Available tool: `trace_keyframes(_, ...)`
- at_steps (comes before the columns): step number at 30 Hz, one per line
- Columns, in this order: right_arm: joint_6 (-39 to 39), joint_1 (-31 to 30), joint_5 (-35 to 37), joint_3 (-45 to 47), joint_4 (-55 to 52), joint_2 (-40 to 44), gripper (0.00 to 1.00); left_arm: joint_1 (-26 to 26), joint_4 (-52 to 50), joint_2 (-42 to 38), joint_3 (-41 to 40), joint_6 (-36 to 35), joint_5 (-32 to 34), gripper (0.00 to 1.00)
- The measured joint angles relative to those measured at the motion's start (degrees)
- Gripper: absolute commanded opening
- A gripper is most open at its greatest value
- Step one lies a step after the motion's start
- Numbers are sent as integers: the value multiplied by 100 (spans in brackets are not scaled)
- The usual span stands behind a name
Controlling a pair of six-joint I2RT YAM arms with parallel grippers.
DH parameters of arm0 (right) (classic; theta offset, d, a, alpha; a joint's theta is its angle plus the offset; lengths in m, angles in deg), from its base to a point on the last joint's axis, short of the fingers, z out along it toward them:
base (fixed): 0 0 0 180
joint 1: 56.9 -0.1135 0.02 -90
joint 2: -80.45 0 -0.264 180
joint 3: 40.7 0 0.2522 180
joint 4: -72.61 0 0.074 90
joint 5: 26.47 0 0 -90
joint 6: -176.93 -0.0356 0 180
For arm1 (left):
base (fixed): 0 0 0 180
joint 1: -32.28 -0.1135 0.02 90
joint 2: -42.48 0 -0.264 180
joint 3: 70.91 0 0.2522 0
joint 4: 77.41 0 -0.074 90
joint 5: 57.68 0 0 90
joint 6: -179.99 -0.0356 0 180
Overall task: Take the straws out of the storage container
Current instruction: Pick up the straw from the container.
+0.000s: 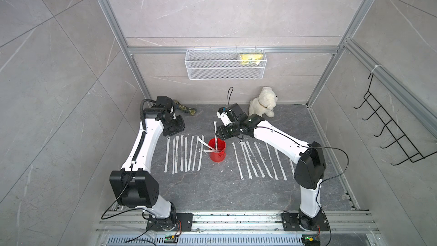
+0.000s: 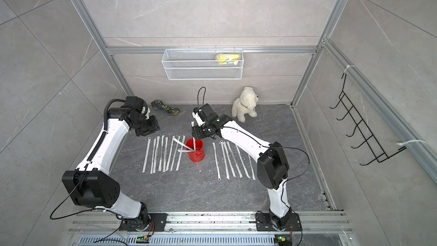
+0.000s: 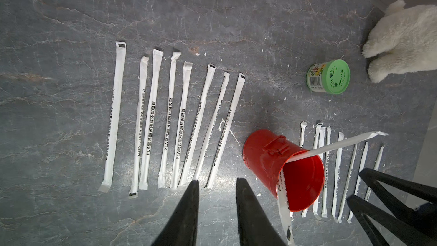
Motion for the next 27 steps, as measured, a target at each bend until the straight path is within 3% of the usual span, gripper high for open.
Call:
trace_keyframes(19,4,-28,-44,-1373,-481,-1200,36,0,-24,-146,-2,-7,31,32)
trace_keyframes(27,76,-28,-42,-1853,-841,-1534,17,0,-28,-146,-2,-13,35,32)
